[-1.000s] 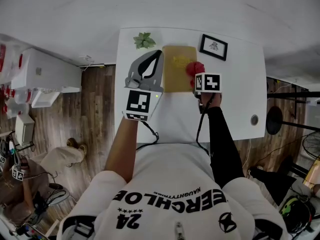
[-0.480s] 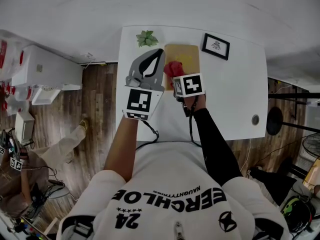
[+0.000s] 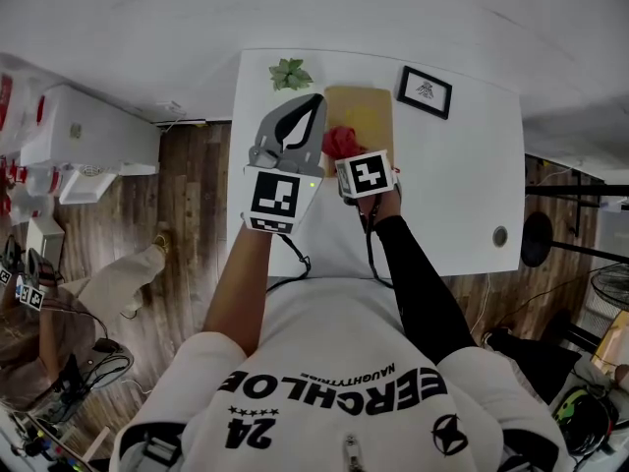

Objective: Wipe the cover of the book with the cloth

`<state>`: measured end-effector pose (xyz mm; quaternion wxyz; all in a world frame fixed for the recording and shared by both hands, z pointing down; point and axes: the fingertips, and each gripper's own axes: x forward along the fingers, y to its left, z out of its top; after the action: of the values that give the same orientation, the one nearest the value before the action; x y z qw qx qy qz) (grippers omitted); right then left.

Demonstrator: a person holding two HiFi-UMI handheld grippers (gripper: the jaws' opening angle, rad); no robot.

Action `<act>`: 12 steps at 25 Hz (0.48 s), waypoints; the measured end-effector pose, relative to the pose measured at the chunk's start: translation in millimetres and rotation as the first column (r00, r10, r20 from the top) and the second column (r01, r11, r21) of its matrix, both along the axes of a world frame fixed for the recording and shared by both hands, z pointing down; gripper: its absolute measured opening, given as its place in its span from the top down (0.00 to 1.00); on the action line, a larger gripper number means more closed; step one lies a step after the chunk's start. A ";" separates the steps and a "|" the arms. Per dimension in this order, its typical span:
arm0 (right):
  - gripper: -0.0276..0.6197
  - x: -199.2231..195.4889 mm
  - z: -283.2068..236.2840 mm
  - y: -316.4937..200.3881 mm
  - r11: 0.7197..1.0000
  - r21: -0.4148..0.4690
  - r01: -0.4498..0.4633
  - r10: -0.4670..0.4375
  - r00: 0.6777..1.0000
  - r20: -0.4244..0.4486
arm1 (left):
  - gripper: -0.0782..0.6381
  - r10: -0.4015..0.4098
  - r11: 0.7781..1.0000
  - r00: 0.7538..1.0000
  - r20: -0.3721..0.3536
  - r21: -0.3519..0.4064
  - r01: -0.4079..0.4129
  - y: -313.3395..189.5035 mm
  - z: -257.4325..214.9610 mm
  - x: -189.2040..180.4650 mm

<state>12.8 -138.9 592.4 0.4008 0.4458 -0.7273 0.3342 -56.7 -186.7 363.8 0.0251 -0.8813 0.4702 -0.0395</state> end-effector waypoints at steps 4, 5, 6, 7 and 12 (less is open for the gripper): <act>0.80 30.5 -0.9 1.1 0.998 0.005 -0.056 0.056 0.998 -0.020 | 0.83 0.019 1.000 1.000 -0.007 0.001 -0.019 -1.3 0.2 7.7; 0.80 38.7 -0.9 1.3 0.997 0.006 -0.071 0.071 0.997 -0.024 | 0.83 0.022 1.000 1.000 -0.009 0.002 -0.022 -1.5 0.2 9.2; 0.80 47.2 -0.8 1.6 0.996 0.006 -0.089 0.089 0.996 -0.027 | 0.83 0.025 1.000 1.000 -0.010 0.003 -0.025 -1.7 0.0 10.7; 0.80 56.3 -0.1 2.0 0.994 0.006 -0.111 0.111 0.993 -0.029 | 0.83 0.029 1.000 1.000 -0.011 0.005 -0.029 -1.7 -0.4 12.3; 0.80 102.8 0.8 6.2 0.976 0.008 -0.219 0.219 0.975 -0.047 | 0.83 0.042 0.999 0.999 -0.014 0.023 -0.042 0.7 -6.0 17.6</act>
<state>115.6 -132.7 593.2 0.3779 0.5317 -0.6645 0.3646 -39.0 -186.0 357.8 0.0329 -0.8909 0.4521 -0.0274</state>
